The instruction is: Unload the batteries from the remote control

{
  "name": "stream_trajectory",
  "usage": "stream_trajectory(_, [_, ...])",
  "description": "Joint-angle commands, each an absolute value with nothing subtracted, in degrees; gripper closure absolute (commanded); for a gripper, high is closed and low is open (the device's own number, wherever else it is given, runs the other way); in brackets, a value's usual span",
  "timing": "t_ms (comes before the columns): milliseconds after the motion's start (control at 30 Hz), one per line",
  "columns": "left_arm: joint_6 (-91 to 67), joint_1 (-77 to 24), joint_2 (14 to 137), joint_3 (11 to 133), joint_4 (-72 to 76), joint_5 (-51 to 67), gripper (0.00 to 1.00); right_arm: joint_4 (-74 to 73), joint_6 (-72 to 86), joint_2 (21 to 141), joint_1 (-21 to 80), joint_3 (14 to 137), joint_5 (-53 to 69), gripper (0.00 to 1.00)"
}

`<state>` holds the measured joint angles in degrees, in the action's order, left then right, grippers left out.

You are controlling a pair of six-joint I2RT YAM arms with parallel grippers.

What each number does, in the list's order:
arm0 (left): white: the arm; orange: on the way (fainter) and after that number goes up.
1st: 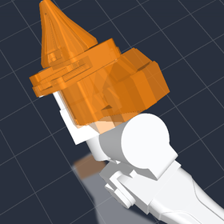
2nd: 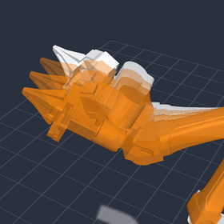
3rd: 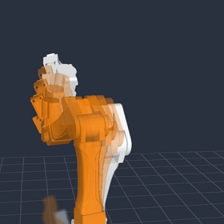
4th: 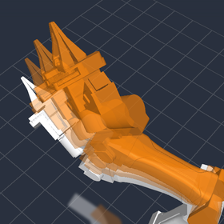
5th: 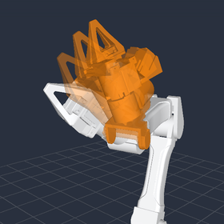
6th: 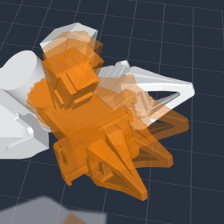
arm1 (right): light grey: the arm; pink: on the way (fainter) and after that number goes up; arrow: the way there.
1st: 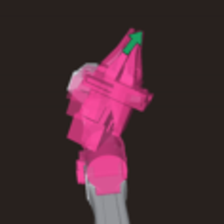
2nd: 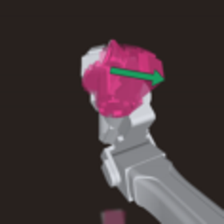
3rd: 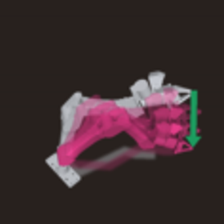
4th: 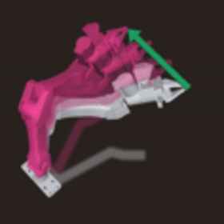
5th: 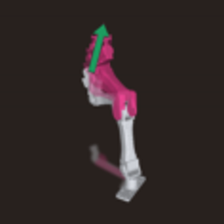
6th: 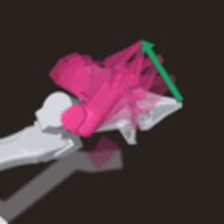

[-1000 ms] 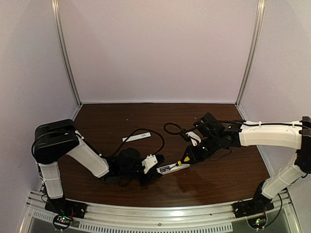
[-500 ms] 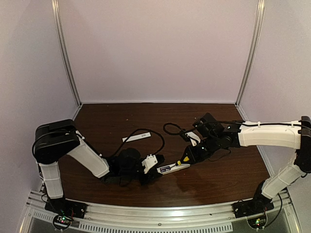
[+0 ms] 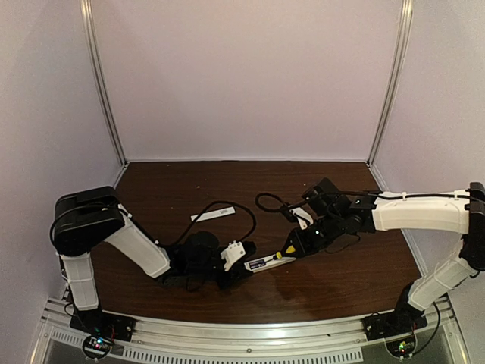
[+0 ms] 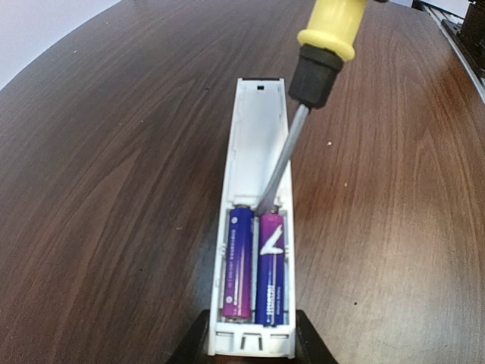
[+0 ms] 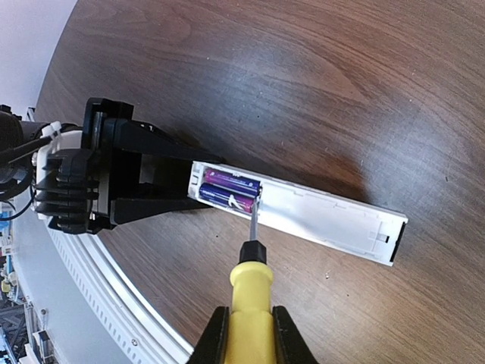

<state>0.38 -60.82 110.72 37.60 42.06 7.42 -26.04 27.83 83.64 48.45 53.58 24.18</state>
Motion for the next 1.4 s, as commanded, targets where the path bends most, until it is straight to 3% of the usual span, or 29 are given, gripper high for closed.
stream_trajectory(0, [1.4,-61.3,112.2,37.2,43.9,7.7,1.00,-20.8,29.6,84.7,49.4,51.1,31.5,1.00])
stream_trajectory(467, [2.9,-61.3,112.4,37.1,44.3,7.8,1.00,-15.6,30.8,85.3,49.4,49.5,38.3,1.00])
stream_trajectory(1367, [4.2,-61.2,113.4,37.2,44.1,7.9,1.00,-14.4,31.9,84.3,49.4,50.9,40.1,1.00])
